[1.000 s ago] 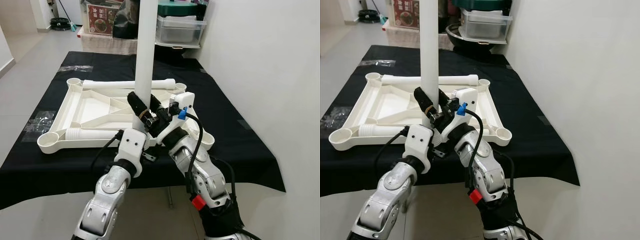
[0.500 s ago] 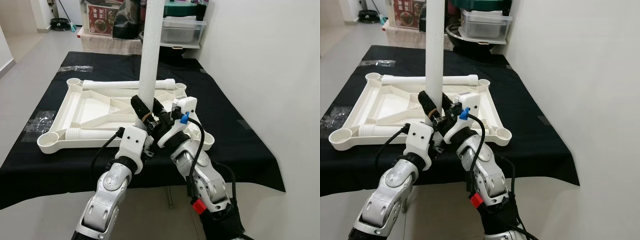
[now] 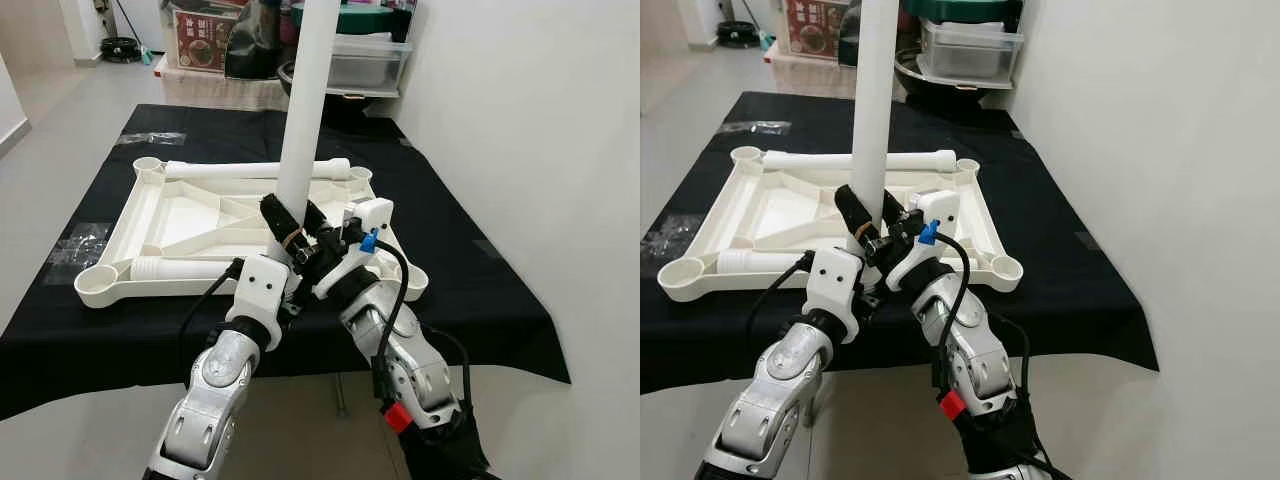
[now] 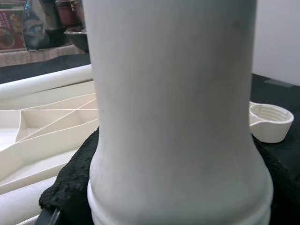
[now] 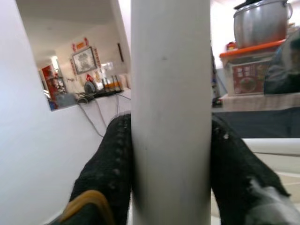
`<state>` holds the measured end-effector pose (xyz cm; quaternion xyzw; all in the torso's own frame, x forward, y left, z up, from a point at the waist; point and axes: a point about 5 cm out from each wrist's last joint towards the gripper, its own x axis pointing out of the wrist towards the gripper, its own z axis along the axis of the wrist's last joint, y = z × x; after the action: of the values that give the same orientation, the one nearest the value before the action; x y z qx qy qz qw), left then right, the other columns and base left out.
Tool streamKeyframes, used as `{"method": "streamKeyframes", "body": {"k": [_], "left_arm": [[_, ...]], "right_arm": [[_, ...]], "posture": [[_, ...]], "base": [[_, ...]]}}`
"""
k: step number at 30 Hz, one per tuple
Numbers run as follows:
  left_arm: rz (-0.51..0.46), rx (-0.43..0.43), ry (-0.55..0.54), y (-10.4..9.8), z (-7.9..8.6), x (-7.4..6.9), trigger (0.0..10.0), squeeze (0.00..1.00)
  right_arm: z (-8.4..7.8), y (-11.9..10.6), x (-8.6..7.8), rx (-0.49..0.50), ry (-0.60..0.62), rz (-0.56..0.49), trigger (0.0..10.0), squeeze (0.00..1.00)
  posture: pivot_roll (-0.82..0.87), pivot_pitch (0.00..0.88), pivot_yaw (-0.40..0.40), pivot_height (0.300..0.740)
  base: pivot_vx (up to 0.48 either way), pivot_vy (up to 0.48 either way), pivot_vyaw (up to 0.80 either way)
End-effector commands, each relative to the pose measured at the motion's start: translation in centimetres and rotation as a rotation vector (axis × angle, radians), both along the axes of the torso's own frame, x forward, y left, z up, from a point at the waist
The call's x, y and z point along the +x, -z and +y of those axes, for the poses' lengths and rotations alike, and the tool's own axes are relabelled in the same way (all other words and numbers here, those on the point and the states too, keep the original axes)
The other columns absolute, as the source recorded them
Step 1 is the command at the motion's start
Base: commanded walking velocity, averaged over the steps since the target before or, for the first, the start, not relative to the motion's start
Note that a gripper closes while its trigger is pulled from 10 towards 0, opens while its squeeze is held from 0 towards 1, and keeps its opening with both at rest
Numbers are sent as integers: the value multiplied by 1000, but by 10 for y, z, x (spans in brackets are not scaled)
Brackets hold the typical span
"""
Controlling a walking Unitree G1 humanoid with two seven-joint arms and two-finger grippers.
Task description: Building children table
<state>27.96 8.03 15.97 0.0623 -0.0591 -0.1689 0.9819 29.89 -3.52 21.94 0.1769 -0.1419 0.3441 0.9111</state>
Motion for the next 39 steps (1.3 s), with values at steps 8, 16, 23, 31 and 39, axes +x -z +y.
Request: {"method": "streamKeyframes", "body": {"k": [8, 16, 23, 31, 39], "left_arm": [[1, 116, 25, 10, 14, -9, 10000, 0], [-10, 205, 66, 14, 29, -15, 10000, 0], [-1, 283, 125, 19, 37, -19, 10000, 0], [14, 284, 151, 22, 36, -24, 10000, 0], [45, 281, 161, 27, 39, -27, 10000, 0]], "right_arm": [[0, 0, 4, 2, -12, 33, 10000, 776], [-12, -2, 10, 11, -4, 63, 10000, 0], [-19, 2, 11, 45, -77, 143, 10000, 0], [-18, 4, 7, 36, -116, 165, 10000, 0], [-20, 4, 6, 32, -135, 177, 10000, 0]], "posture": [[51, 0, -103, 740], [55, 0, -97, 740], [57, 0, -93, 740], [55, 0, -93, 740], [57, 0, -91, 740]], "base": [[0, 0, 0], [0, 0, 0], [0, 0, 0], [0, 0, 0], [0, 0, 0]]}}
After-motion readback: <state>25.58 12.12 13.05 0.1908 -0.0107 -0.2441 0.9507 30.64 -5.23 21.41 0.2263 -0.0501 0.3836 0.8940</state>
